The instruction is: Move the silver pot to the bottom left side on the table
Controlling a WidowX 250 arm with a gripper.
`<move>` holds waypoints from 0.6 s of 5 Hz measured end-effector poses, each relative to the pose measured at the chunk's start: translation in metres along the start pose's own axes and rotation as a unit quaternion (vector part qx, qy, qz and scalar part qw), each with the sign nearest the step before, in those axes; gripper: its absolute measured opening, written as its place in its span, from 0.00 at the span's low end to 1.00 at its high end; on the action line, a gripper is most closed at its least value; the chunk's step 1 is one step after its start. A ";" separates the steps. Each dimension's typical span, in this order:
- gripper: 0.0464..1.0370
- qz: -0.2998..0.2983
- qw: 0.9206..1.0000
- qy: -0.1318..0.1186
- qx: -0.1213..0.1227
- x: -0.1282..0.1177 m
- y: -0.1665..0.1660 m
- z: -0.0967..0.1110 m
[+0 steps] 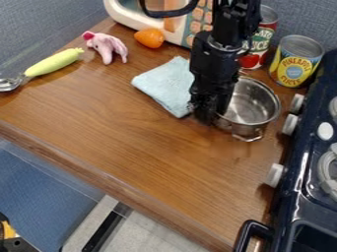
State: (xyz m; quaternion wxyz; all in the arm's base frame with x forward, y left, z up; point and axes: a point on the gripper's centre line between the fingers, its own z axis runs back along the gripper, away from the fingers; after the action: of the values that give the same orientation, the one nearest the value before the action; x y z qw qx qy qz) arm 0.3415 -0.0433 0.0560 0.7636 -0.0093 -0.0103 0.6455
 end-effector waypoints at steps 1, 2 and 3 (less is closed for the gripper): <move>0.12 0.000 1.000 -0.001 -0.002 0.001 0.002 -0.001; 0.04 0.005 1.000 -0.003 -0.022 0.007 0.004 0.017; 0.03 0.008 0.999 -0.003 -0.034 0.010 0.012 0.027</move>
State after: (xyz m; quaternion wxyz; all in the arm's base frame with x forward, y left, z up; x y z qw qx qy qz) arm 0.3311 -0.0317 0.0827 0.7578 -0.0339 -0.0344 0.6507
